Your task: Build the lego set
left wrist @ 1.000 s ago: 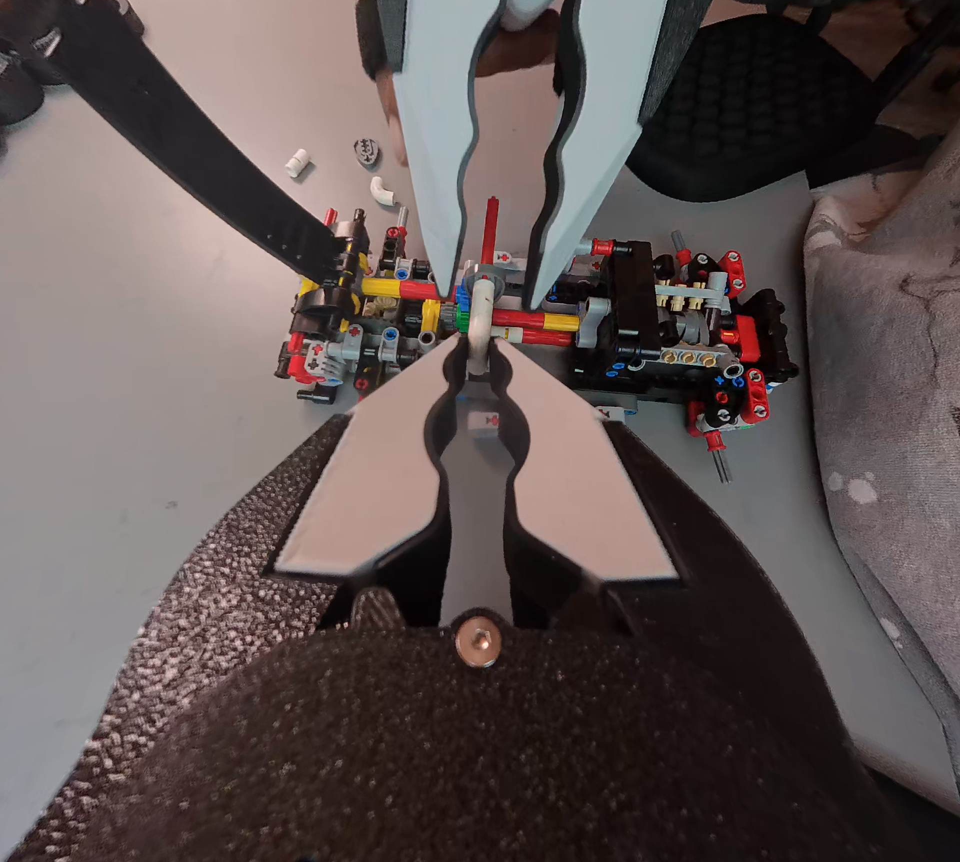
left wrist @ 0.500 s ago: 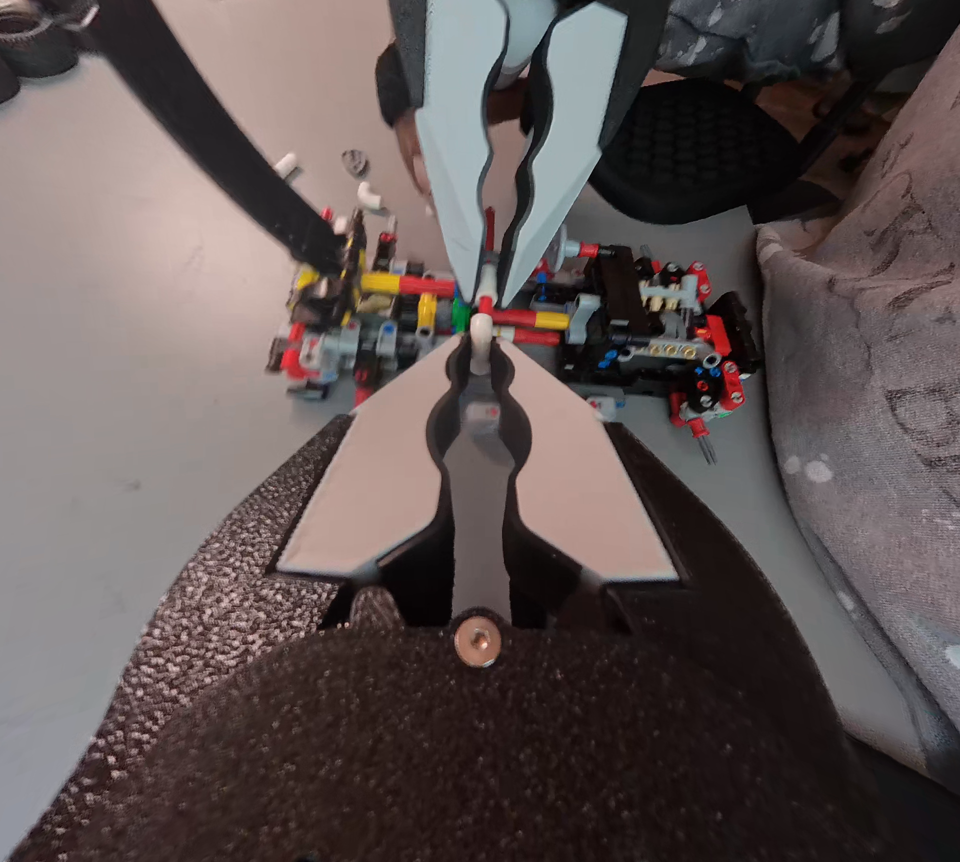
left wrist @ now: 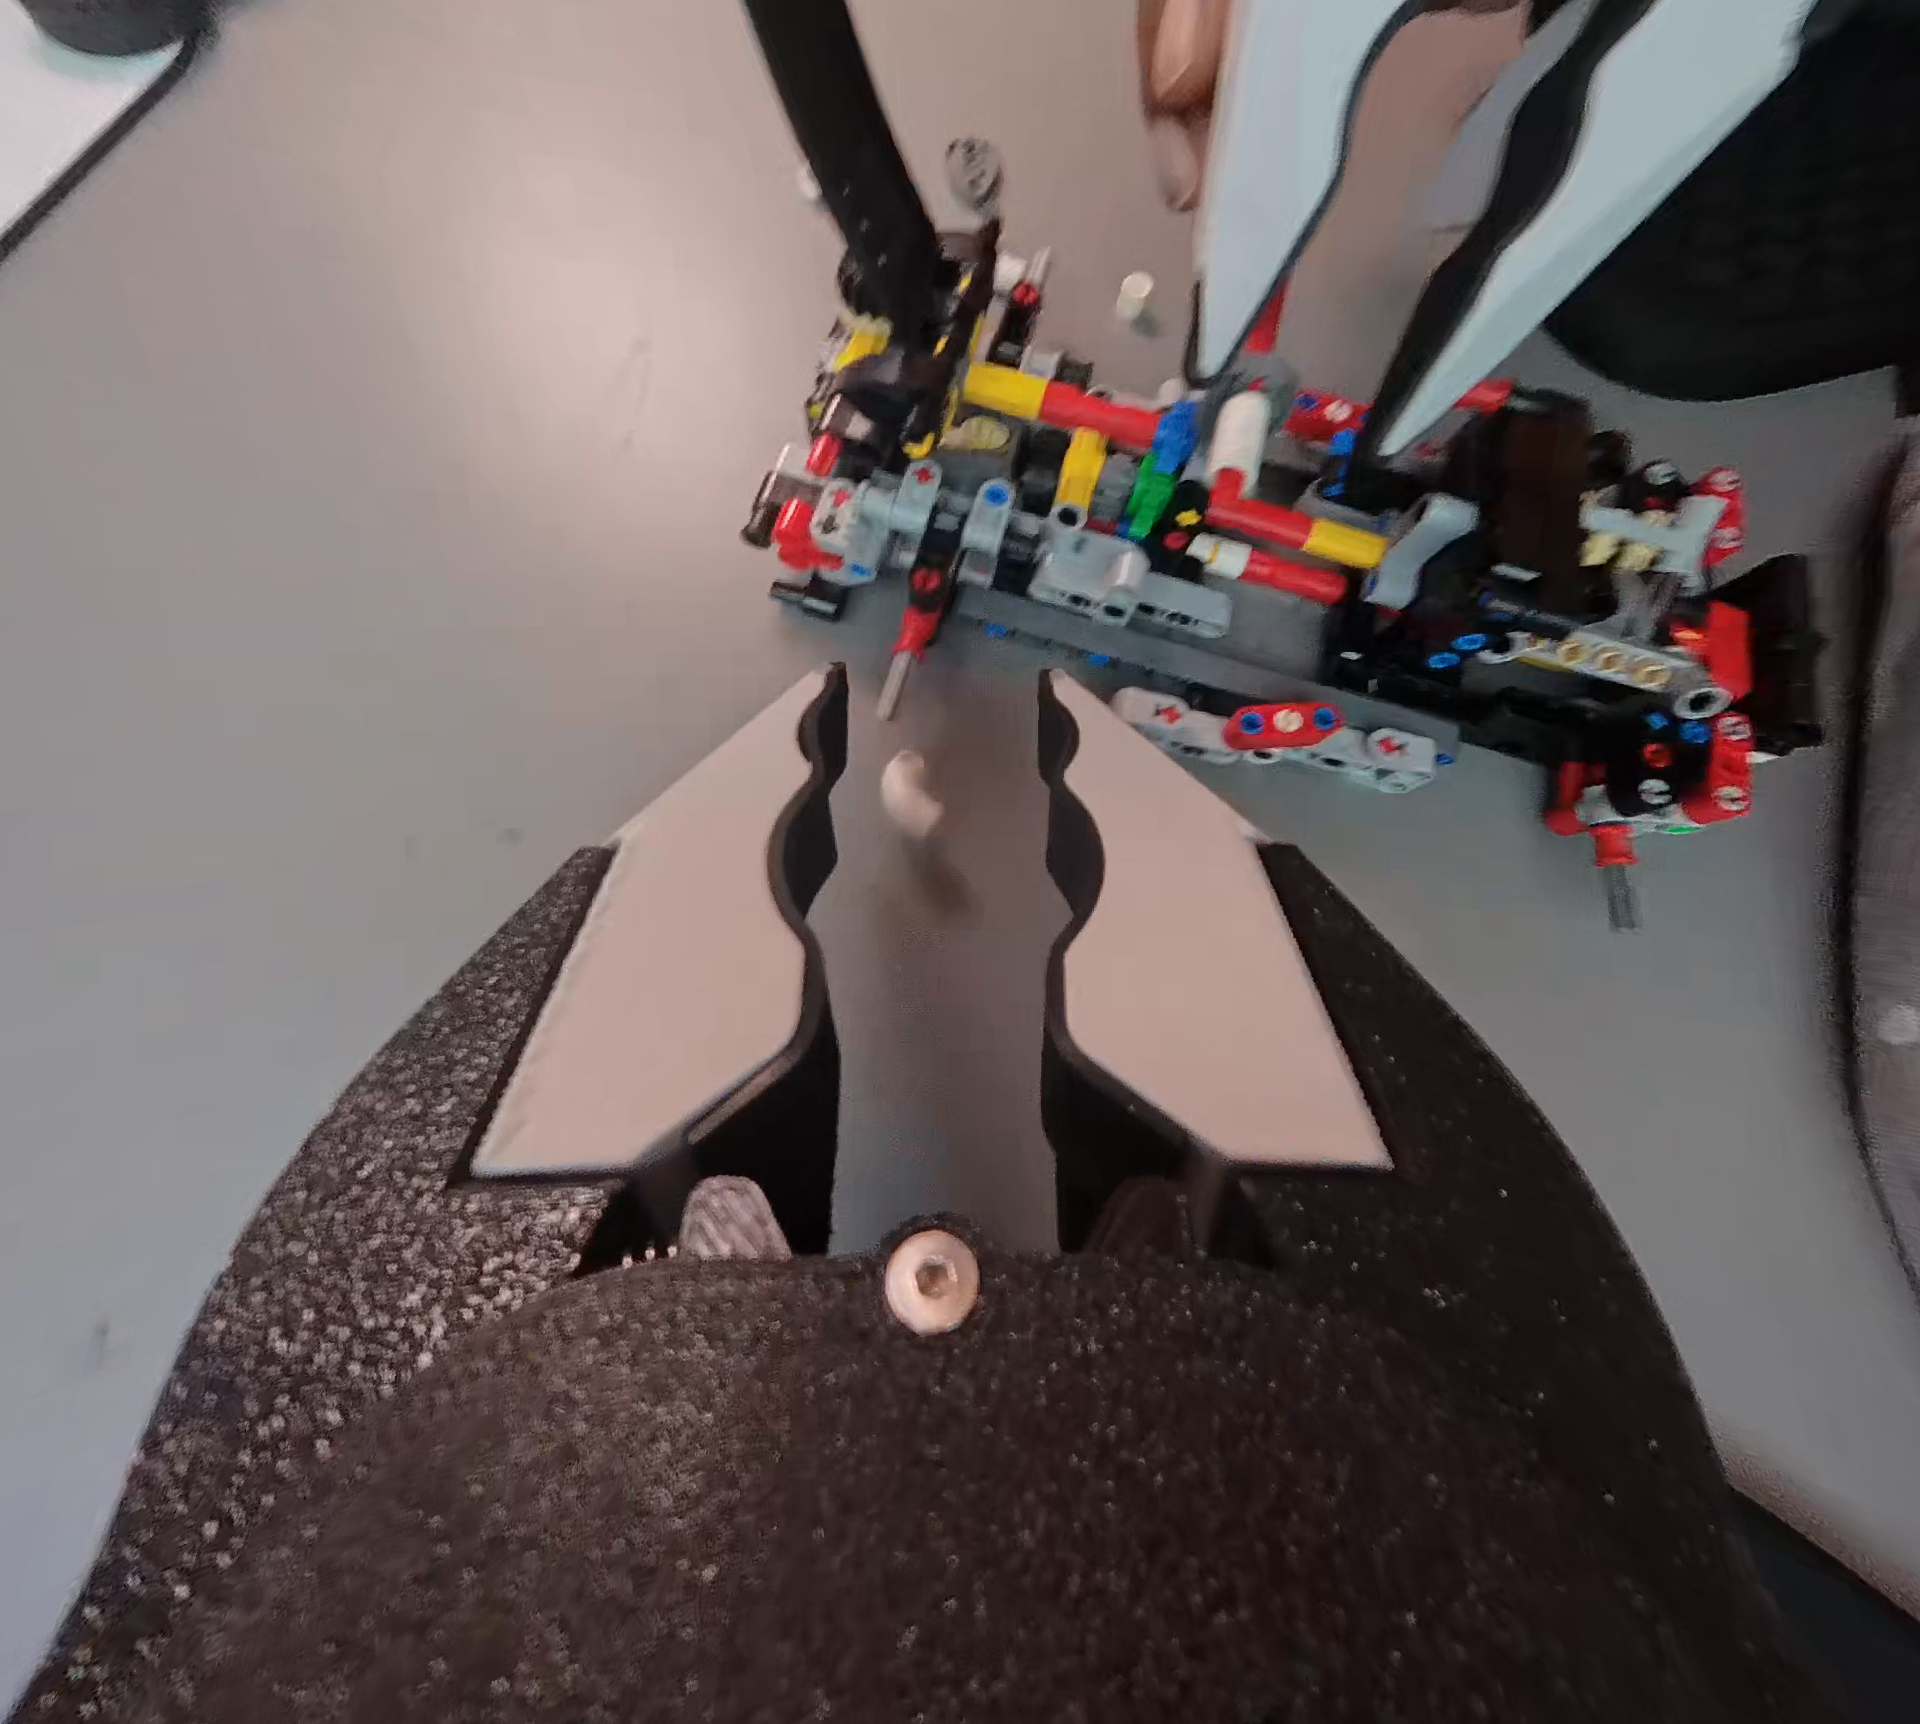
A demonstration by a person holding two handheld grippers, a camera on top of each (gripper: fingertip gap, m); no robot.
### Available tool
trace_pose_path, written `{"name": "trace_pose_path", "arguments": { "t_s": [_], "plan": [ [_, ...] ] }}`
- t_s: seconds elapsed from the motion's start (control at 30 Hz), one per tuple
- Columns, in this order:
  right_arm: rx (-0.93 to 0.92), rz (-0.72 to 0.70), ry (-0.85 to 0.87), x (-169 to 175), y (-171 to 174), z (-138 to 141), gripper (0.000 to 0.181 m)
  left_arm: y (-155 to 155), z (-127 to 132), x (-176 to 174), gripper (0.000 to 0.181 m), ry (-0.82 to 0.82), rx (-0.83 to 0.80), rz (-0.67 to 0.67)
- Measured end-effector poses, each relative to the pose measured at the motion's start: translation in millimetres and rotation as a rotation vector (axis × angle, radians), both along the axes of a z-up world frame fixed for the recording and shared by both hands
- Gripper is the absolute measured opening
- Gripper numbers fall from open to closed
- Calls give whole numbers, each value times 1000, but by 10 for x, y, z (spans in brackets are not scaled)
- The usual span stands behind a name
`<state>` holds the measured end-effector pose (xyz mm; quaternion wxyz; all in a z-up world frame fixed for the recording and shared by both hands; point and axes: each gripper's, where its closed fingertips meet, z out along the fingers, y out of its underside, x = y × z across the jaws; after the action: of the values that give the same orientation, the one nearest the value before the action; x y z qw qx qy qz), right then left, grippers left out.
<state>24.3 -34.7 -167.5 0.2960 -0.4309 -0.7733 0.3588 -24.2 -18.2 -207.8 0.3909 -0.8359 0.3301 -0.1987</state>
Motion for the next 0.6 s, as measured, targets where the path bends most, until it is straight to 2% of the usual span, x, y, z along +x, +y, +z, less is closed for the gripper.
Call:
{"name": "trace_pose_path", "arguments": {
  "t_s": [0.03,0.13,0.27,0.33,0.6],
  "plan": [
    [5,-7,1,32,21,3,26,-40,99,85,37,-52,19,-37],
    [5,-14,-20,94,66,-49,26,-190,349,382,29,-192,42,-164],
    [26,4,-53,65,50,-148,23,-150,363,629,17,-183,58,-204],
    [48,1,-55,44,66,-171,16,-105,313,639,6,-149,56,-201],
    [4,-22,-41,101,110,-163,16,-201,256,308,0,-58,60,-156]
  ]
}}
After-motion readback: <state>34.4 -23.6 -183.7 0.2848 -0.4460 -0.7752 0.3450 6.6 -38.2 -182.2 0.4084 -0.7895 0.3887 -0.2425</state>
